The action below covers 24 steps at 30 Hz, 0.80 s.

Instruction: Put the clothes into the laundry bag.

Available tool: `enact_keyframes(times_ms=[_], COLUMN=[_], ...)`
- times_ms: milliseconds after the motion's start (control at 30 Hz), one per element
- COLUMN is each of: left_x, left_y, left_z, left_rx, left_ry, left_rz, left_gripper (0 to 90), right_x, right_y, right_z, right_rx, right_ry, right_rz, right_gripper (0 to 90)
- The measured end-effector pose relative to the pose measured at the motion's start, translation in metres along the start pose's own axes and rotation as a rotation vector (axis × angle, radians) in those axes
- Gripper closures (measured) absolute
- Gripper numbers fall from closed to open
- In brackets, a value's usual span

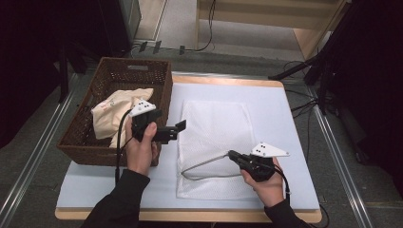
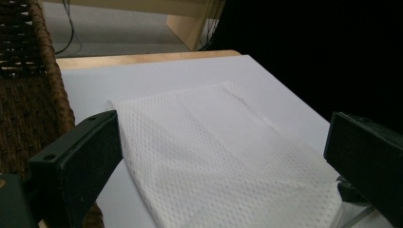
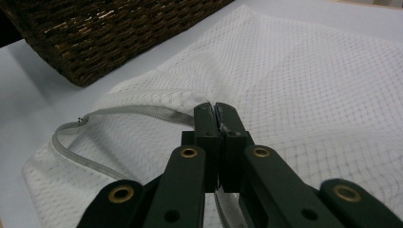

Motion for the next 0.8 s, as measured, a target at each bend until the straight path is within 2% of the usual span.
enact_keyframes(times_ms=[100,167,233,333,467,500,533,567,633,667,733,767,800], left_x=[0.006,0.009,0.013,0.020,0.026,0.026,0.025,0.025,0.024,0.023,0.020,0.019,0.018], left_y=[0.011,0.016,0.020,0.026,0.025,0.022,0.014,0.014,0.002,-0.003,-0.009,-0.012,-0.015], left_z=[0.016,0.030,0.045,0.071,0.111,0.122,0.139,0.139,0.157,0.165,0.176,0.182,0.190], left_rx=[0.014,0.006,0.009,0.028,0.058,0.068,0.089,0.089,0.101,0.123,0.186,0.206,0.211], left_ry=[0.042,0.096,0.134,0.195,0.302,0.322,0.359,0.359,0.410,0.432,0.437,0.441,0.466], left_rz=[-0.016,-0.012,-0.001,0.003,0.033,0.053,0.090,0.090,0.162,0.200,0.245,0.262,0.285], left_gripper=[0.0,0.0,0.0,0.0,0.0,0.0,0.0,0.0,0.0,0.0,0.0,0.0,0.0], right_x=[0.000,-0.001,-0.001,-0.001,-0.002,-0.002,-0.002,-0.002,-0.003,-0.003,-0.003,-0.003,-0.003], right_y=[-0.001,-0.001,-0.002,-0.002,-0.002,-0.003,-0.003,-0.003,-0.003,-0.004,-0.004,-0.005,-0.005], right_z=[-0.001,-0.001,-0.001,-0.001,0.000,0.000,0.000,0.000,0.000,0.001,0.000,-0.001,-0.001], right_rx=[-0.001,-0.001,-0.001,-0.001,-0.003,0.000,0.002,0.002,0.001,0.002,0.000,-0.002,-0.004], right_ry=[0.000,0.000,0.001,0.002,0.004,0.004,0.005,0.005,0.007,0.010,0.011,0.010,0.010], right_rz=[0.001,0.002,0.003,0.004,0.006,0.008,0.008,0.008,0.011,0.013,0.014,0.015,0.017], right_gripper=[89.4,89.4,89.4,89.4,89.4,89.4,89.4,89.4,89.4,89.4,89.4,89.4,89.4])
Point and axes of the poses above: each handheld gripper's, and its own axes: x roughly backward along the jaws, y roughly out of its top, z roughly to its left, the point moved 10 cm from there along -x, roughly forward along the jaws, and after that the axes turned 3 degrees about z, right-handed, at the moved point
